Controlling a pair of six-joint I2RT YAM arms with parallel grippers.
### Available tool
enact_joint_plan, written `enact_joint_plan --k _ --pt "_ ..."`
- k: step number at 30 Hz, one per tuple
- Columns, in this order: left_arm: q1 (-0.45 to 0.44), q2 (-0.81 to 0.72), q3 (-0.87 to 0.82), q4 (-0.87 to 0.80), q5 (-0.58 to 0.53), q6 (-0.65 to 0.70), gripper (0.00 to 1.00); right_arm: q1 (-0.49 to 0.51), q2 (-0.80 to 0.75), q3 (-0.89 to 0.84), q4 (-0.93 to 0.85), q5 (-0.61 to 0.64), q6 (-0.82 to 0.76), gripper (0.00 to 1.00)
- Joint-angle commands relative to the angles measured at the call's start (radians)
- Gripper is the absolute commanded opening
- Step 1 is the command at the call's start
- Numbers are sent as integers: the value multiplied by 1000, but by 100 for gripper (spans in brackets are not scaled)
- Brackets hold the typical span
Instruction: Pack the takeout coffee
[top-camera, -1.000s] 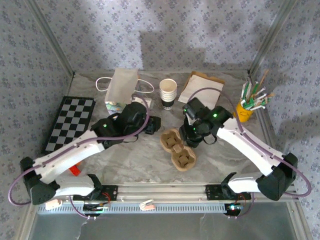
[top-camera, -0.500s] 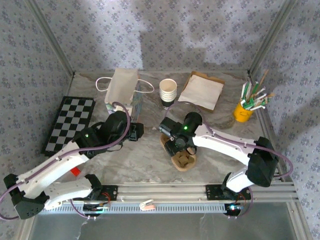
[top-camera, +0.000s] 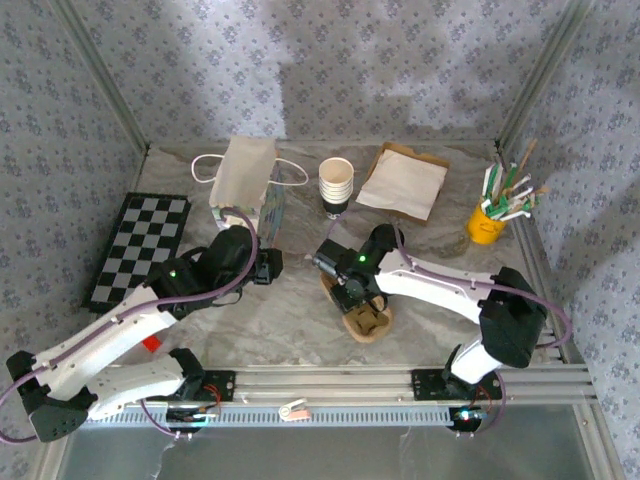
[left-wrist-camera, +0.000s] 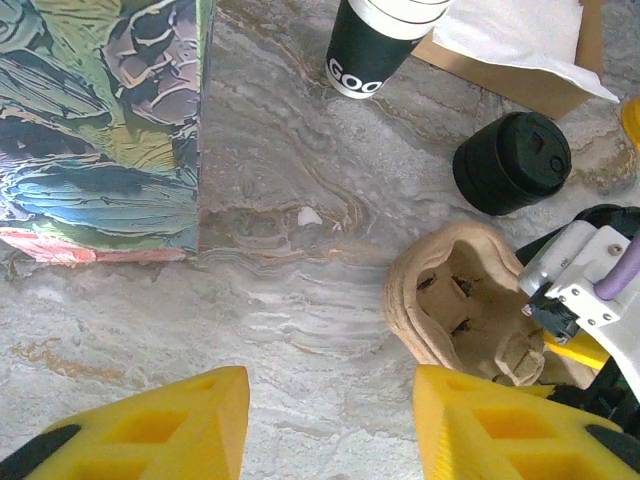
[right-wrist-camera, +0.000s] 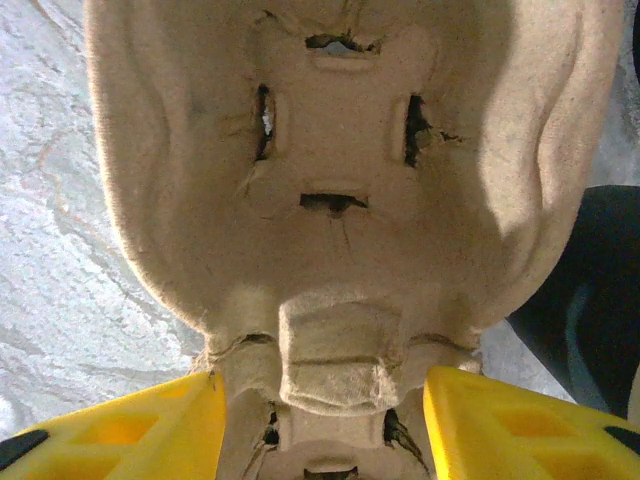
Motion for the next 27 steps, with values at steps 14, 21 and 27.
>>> enact_joint_plan --k 14,21,27 --pt "18 -10 -4 -7 8 -1 48 -19 19 8 -24 23 0 37" --pt "26 -15 -2 -7 7 3 48 -25 -14 45 -61 26 -2 33" --pt "35 -26 1 -15 6 8 48 -32 -45 121 -124 9 25 33"
